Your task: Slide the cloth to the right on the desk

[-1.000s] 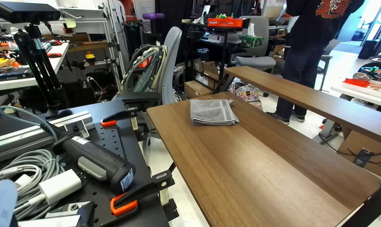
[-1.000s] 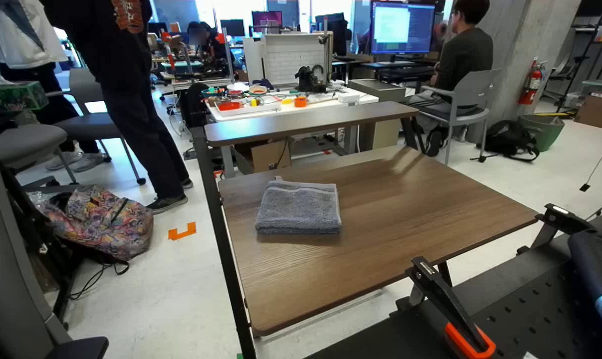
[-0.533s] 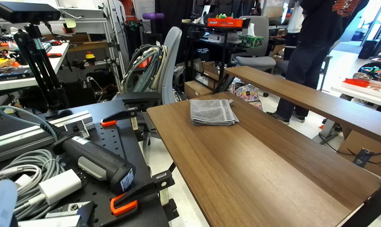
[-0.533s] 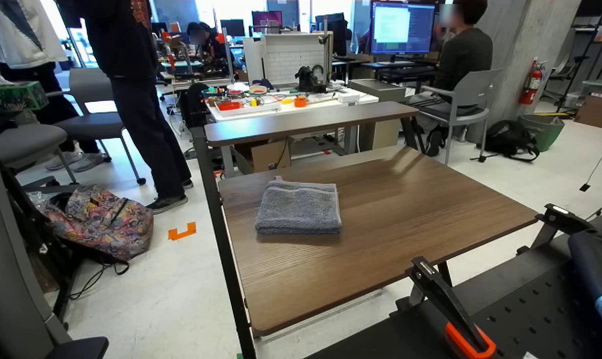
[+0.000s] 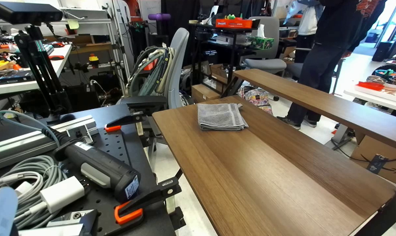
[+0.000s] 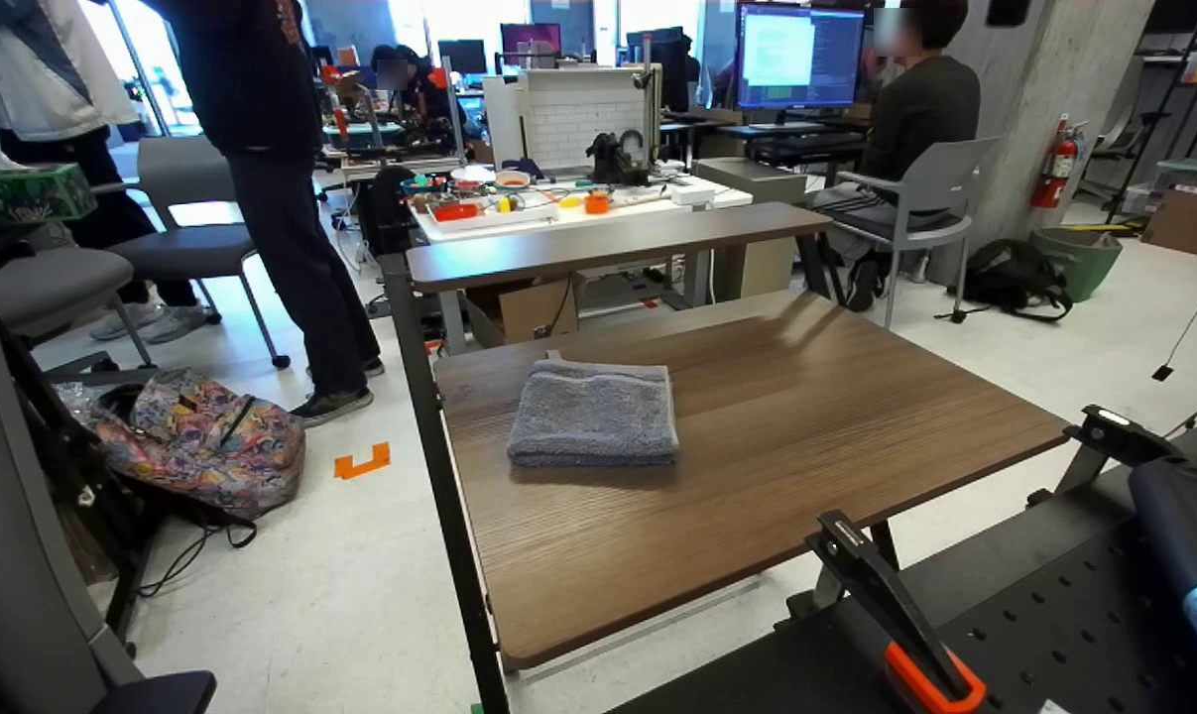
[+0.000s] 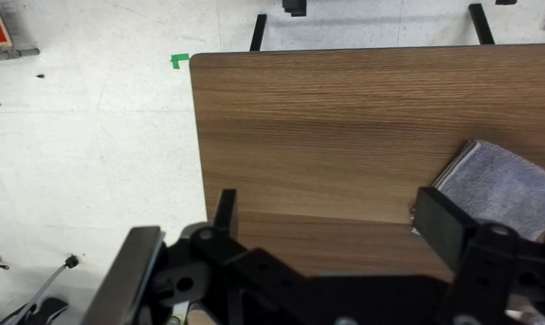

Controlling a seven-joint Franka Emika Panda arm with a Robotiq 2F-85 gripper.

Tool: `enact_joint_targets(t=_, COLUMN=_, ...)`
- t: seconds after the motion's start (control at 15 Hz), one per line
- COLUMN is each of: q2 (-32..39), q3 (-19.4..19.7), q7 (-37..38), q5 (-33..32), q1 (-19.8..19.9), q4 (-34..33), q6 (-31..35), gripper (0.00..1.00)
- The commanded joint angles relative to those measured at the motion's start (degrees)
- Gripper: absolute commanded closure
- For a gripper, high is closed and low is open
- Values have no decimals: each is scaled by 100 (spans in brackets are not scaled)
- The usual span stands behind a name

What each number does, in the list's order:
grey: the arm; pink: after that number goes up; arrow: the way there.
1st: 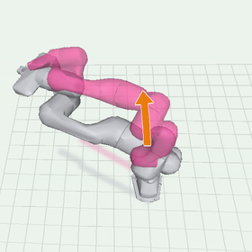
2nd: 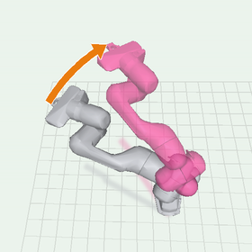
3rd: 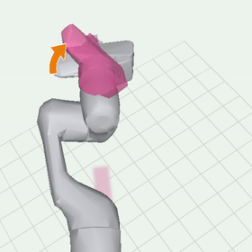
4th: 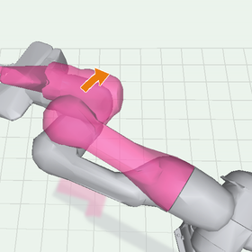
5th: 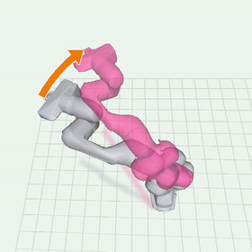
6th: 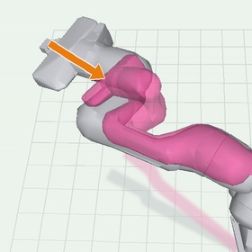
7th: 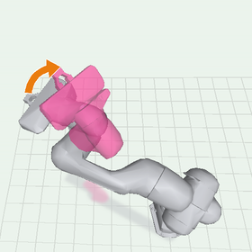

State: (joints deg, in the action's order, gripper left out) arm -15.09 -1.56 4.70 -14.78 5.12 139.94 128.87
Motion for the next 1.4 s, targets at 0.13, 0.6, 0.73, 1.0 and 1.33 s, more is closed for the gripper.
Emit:
enact_joint_targets(t=0.13, q2=1522, q3=-430, q7=919, q5=-154, q1=-480, q4=-341, q6=849, gripper=0)
enact_joint_targets(t=0.6, q2=3938, q3=-333, q7=1779, q5=3, q1=-1356, q4=-2011, q6=874, gripper=0)
enact_joint_targets(t=0.73, q2=4475, q3=-257, q7=1815, q5=128, q1=-1539, q4=-2540, q6=827, gripper=0)
enact_joint_targets(t=1.0, q2=5365, q3=-97, q7=1874, q5=241, q1=-1857, q4=-3444, q6=779, gripper=0)
enact_joint_targets(t=1.33, q2=6329, q3=81, q7=1970, q5=363, q1=-2176, q4=-4474, q6=700, gripper=0)
